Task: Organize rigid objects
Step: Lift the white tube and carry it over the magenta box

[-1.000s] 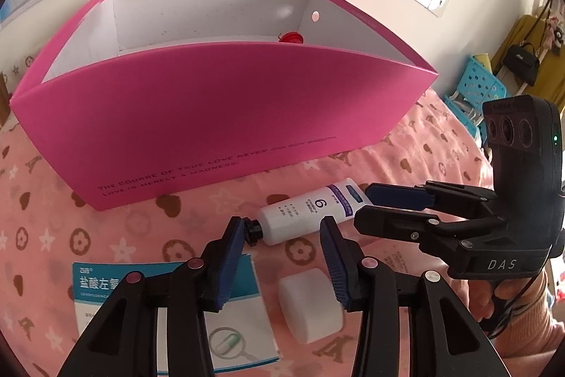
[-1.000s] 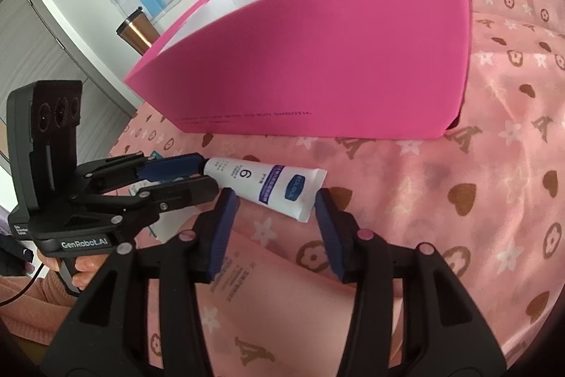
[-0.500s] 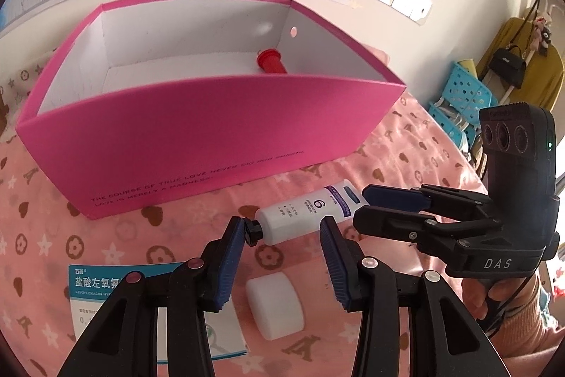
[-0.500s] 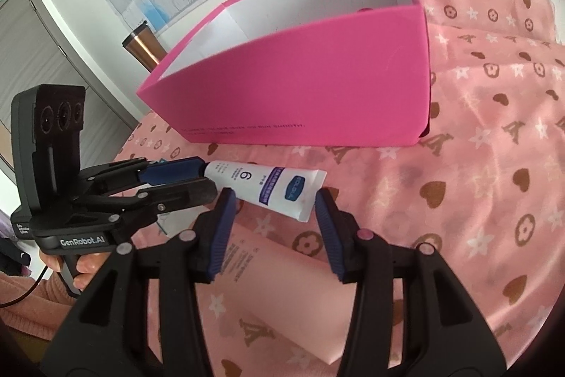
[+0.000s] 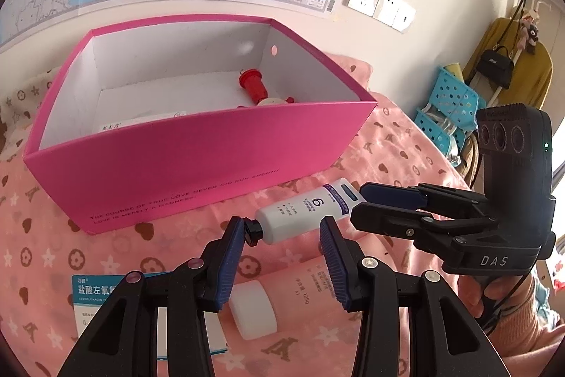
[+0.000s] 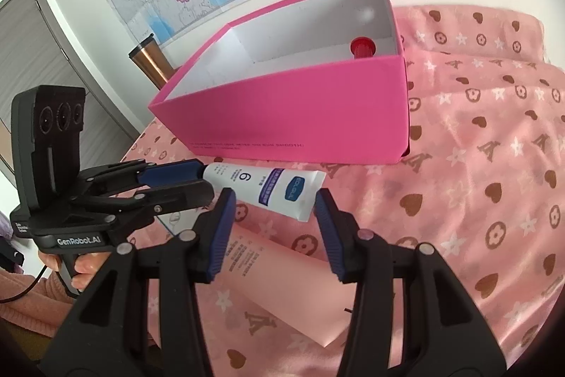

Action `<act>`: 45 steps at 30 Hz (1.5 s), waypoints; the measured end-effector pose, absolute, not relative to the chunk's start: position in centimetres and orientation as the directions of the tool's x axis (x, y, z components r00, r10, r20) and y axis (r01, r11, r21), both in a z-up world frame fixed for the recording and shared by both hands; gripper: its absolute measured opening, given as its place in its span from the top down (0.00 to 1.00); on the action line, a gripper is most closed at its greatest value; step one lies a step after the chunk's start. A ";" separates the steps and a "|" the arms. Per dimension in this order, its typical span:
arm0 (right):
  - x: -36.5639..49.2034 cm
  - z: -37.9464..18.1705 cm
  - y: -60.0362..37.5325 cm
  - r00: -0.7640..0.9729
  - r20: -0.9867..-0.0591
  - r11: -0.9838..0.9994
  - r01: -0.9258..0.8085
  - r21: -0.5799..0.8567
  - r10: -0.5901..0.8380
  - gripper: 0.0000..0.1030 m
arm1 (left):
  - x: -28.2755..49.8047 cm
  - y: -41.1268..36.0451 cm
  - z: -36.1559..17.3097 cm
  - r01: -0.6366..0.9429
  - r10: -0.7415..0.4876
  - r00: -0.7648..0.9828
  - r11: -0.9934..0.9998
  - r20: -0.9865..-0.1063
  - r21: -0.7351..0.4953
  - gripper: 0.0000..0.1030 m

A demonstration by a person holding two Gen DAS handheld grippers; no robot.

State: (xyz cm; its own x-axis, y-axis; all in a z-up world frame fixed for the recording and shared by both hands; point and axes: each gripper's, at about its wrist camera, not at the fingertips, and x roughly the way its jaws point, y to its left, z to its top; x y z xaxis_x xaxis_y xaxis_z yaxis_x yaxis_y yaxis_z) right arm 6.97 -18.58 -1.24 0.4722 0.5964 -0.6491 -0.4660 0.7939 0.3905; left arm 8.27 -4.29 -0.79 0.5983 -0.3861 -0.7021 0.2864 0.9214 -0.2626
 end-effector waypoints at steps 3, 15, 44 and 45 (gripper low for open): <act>6.8 -0.9 -18.9 0.481 -0.643 0.795 -0.466 0.388 0.596 0.52 | 8.1 -4.4 -0.5 0.292 -0.390 0.603 0.920 -0.696 -0.262 0.57; 6.6 0.3 -19.2 0.506 -0.627 0.799 -0.467 0.377 0.592 0.52 | 8.0 -4.8 0.4 0.305 -0.398 0.621 0.916 -0.676 -0.260 0.57; 7.3 3.1 -19.0 0.560 -0.586 0.804 -0.495 0.330 0.585 0.52 | 8.6 -4.8 3.3 0.320 -0.391 0.684 0.919 -0.616 -0.229 0.57; 7.3 3.2 -19.0 0.561 -0.585 0.804 -0.495 0.329 0.585 0.52 | 8.7 -4.8 3.4 0.320 -0.390 0.685 0.920 -0.615 -0.227 0.57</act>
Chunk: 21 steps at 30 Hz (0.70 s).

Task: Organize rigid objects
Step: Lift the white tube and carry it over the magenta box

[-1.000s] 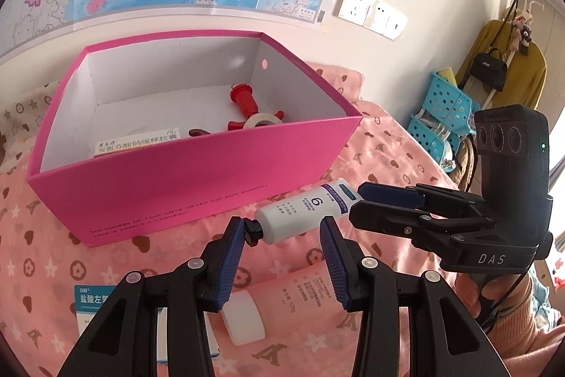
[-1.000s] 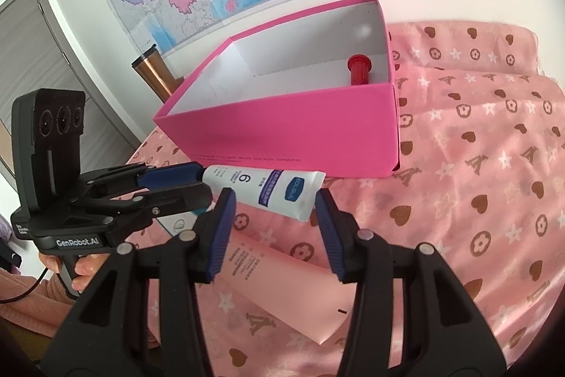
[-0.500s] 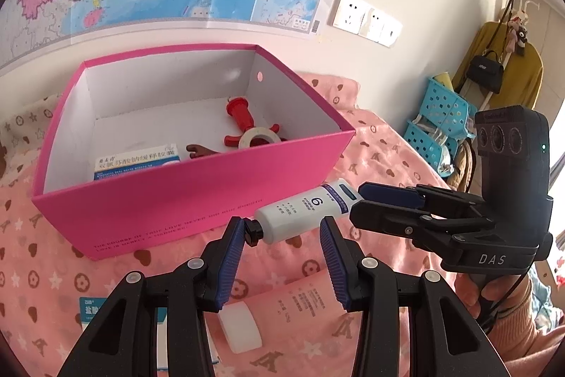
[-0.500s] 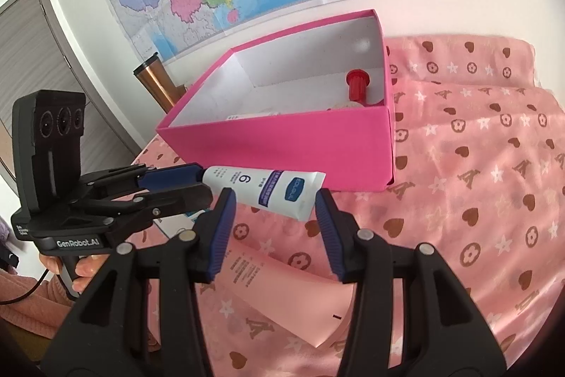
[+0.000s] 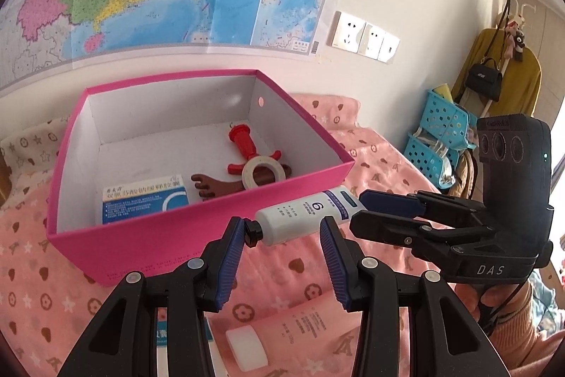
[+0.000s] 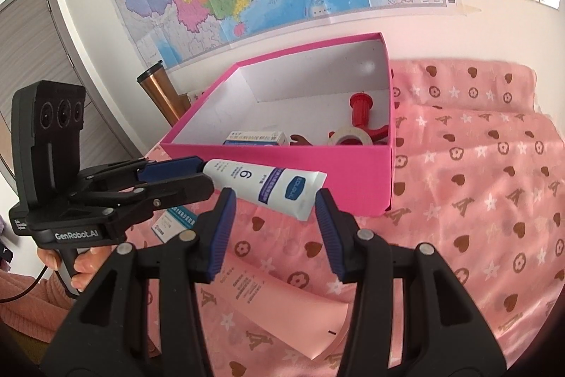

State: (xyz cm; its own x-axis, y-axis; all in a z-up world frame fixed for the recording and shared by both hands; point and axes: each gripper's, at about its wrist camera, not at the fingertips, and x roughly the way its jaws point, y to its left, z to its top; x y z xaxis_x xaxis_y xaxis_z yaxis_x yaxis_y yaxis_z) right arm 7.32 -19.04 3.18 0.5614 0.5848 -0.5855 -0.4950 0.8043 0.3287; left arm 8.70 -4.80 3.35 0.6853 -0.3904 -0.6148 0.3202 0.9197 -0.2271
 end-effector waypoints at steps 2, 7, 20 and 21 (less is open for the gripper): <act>7.5 3.4 -19.0 0.565 -0.583 0.805 -0.496 0.326 0.584 0.52 | 8.9 -4.8 3.6 0.321 -0.387 0.692 0.921 -0.609 -0.221 0.57; 7.9 3.9 -18.9 0.572 -0.582 0.808 -0.498 0.314 0.578 0.52 | 9.1 -4.9 4.1 0.324 -0.388 0.700 0.921 -0.599 -0.218 0.57; 10.1 5.0 -18.9 0.601 -0.576 0.824 -0.495 0.276 0.554 0.52 | 10.7 -5.1 4.7 0.326 -0.382 0.713 0.923 -0.588 -0.204 0.57; 10.3 5.1 -18.9 0.603 -0.575 0.825 -0.495 0.275 0.553 0.52 | 11.0 -5.1 4.7 0.324 -0.378 0.714 0.924 -0.589 -0.201 0.57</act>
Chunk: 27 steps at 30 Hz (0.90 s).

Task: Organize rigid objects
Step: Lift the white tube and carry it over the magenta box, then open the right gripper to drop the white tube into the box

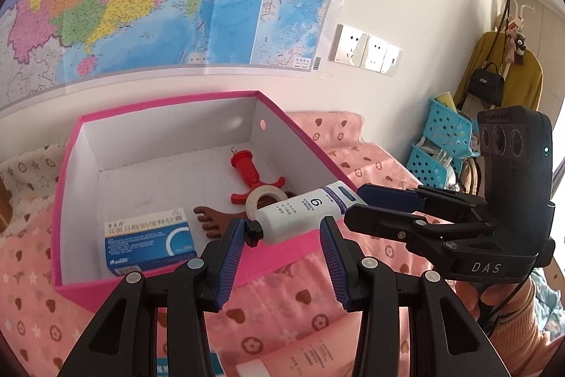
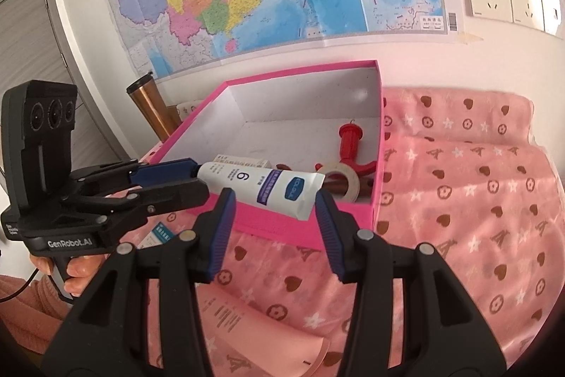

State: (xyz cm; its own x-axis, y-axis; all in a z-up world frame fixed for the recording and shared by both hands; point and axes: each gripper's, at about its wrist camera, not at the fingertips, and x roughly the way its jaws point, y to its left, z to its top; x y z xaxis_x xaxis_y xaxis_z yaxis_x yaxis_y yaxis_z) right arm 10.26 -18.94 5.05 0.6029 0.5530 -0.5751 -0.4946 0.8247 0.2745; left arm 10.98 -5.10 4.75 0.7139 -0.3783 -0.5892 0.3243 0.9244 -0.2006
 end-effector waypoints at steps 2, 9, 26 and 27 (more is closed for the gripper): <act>10.6 5.1 -18.9 0.605 -0.574 0.826 -0.494 0.273 0.552 0.52 | 11.5 -5.1 4.7 0.319 -0.371 0.716 0.927 -0.591 -0.195 0.57; 12.2 5.2 -18.5 0.604 -0.587 0.832 -0.490 0.259 0.539 0.52 | 13.2 -4.9 4.3 0.309 -0.364 0.707 0.930 -0.607 -0.198 0.57; 15.3 3.9 -17.7 0.584 -0.652 0.859 -0.459 0.225 0.483 0.51 | 17.0 -4.7 2.0 0.277 -0.359 0.649 0.933 -0.670 -0.231 0.57; 15.4 3.8 -17.6 0.586 -0.656 0.863 -0.455 0.219 0.475 0.51 | 17.2 -4.7 1.8 0.274 -0.356 0.646 0.934 -0.675 -0.230 0.57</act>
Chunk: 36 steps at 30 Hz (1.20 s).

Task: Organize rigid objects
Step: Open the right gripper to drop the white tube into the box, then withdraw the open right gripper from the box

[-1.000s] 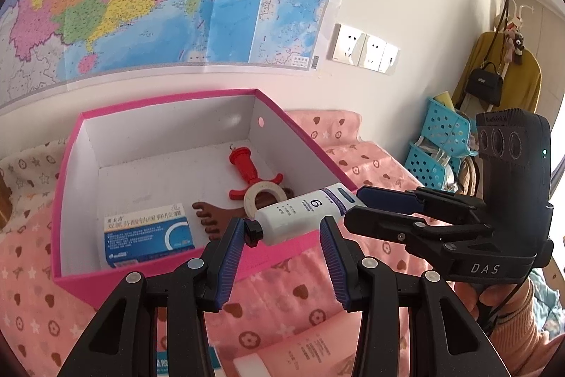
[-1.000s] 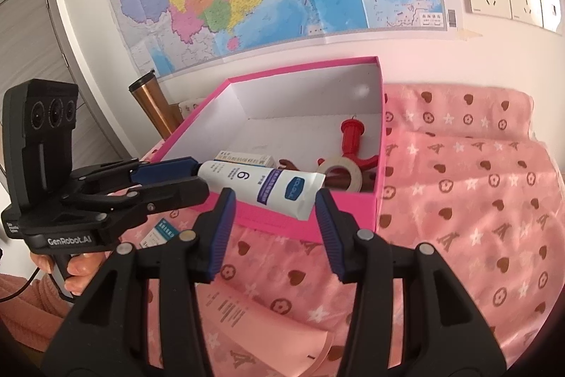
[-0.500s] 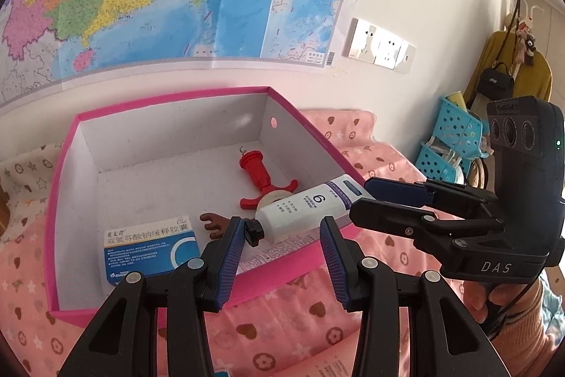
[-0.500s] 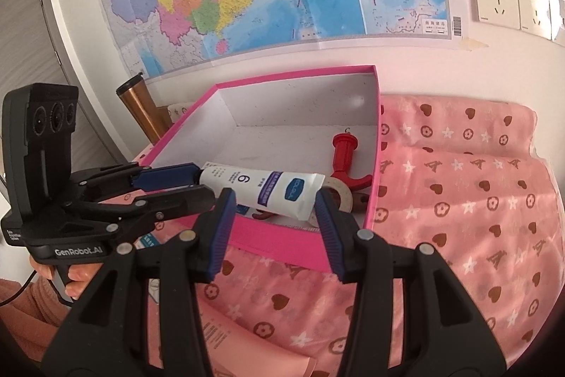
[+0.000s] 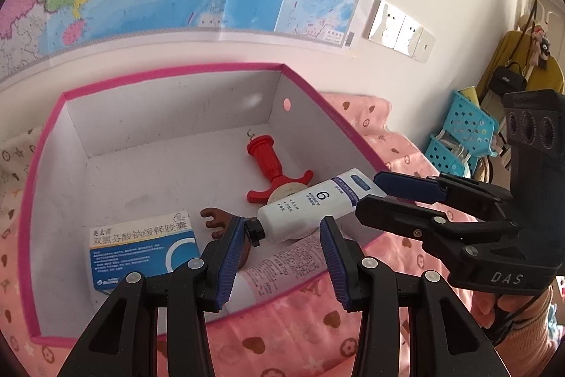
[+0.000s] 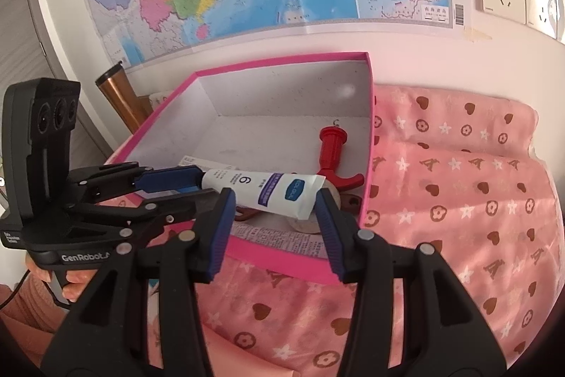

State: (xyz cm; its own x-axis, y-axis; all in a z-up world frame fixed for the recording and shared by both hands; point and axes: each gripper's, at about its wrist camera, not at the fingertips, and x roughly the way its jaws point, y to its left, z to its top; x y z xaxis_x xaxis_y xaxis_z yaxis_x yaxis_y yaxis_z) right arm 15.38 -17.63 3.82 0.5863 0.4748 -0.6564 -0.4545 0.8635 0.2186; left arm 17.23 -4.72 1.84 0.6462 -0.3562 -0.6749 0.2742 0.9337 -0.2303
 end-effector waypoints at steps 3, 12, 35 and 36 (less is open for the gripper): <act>15.6 3.6 -17.5 0.588 -0.662 0.868 -0.448 0.212 0.465 0.51 | 17.8 -4.8 1.3 0.269 -0.356 0.635 0.934 -0.685 -0.236 0.57; 14.5 4.0 -18.3 0.614 -0.630 0.868 -0.443 0.223 0.475 0.51 | 16.2 -4.2 1.7 0.261 -0.332 0.684 0.943 -0.649 -0.208 0.57; 6.2 0.2 -21.4 0.528 -0.644 0.829 -0.426 0.363 0.554 0.51 | 6.0 -1.9 -0.3 0.251 -0.326 0.685 0.945 -0.652 -0.208 0.51; 6.0 -0.1 -21.4 0.521 -0.649 0.828 -0.424 0.366 0.554 0.51 | 5.9 -2.0 -0.7 0.252 -0.334 0.675 0.943 -0.658 -0.219 0.51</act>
